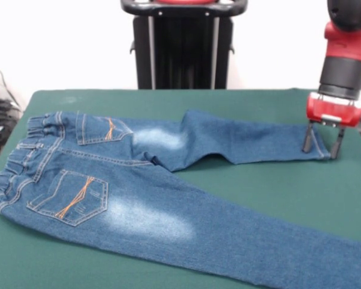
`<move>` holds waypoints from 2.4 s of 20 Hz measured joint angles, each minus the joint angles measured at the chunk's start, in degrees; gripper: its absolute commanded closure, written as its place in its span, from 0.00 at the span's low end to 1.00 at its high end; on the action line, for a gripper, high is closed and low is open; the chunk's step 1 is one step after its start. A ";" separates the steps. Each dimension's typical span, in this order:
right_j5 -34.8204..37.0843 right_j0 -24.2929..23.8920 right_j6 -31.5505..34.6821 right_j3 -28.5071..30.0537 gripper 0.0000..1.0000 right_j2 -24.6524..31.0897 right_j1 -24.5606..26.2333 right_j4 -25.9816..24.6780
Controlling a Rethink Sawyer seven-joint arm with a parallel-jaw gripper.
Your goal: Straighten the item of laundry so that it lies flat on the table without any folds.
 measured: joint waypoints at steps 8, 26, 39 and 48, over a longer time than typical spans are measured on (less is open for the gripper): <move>0.75 -0.11 0.00 0.02 1.00 0.02 -0.02 1.00; 0.85 0.23 0.00 0.02 1.00 0.01 0.02 4.07; 0.86 0.45 0.00 0.00 1.00 -0.01 0.15 6.47; 0.75 0.62 0.00 -0.69 0.00 0.03 0.09 7.33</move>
